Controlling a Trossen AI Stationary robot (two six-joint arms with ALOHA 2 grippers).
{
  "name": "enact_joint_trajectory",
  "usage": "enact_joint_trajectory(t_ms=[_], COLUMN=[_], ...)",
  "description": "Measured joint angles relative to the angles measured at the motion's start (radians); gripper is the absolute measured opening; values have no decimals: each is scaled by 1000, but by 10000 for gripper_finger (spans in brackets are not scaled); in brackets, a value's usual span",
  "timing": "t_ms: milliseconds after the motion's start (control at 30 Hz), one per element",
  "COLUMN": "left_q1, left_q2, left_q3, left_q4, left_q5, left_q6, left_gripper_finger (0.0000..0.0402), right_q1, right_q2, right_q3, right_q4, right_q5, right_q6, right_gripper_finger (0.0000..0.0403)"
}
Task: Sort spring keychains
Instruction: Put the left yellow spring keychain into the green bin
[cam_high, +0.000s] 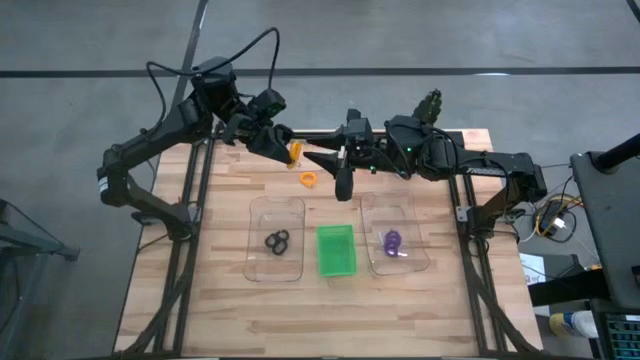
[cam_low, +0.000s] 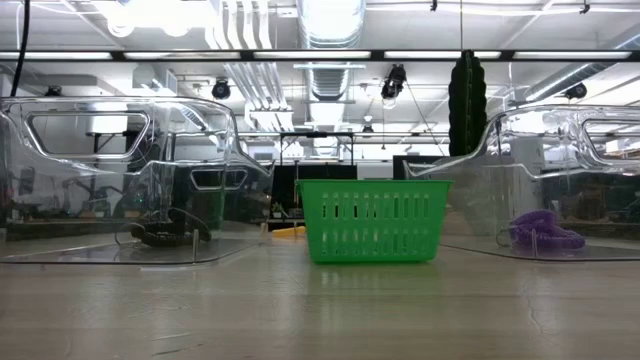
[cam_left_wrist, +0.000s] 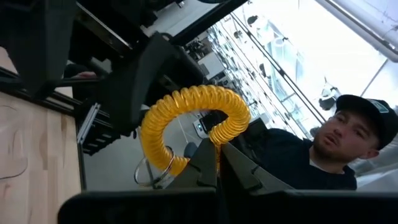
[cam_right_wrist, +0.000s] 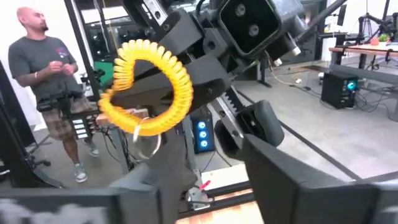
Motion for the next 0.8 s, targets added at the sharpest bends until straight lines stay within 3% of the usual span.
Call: enact_joint_trajectory(t_ms=[167,333,600,800], left_q1=[6,0,-21,-20], left_q2=[-3,9,24,22], left_q3=[-2,-8,-9,-9], left_q4=[-5,-5,-4,0], left_q5=[-9,-20,-17,-29], left_q6=[0,11,11,12], left_gripper_finger=[0,0,0,0], right_q1=[0,-2,-20,-45], right_q2=[-6,1,45,43], right_q3=[0,0,0,0], right_q4=[56,93,110,120], right_q5=[-52,-59,-74,-75], right_q6=[28,54,52,54], right_gripper_finger=[224,253,244,200])
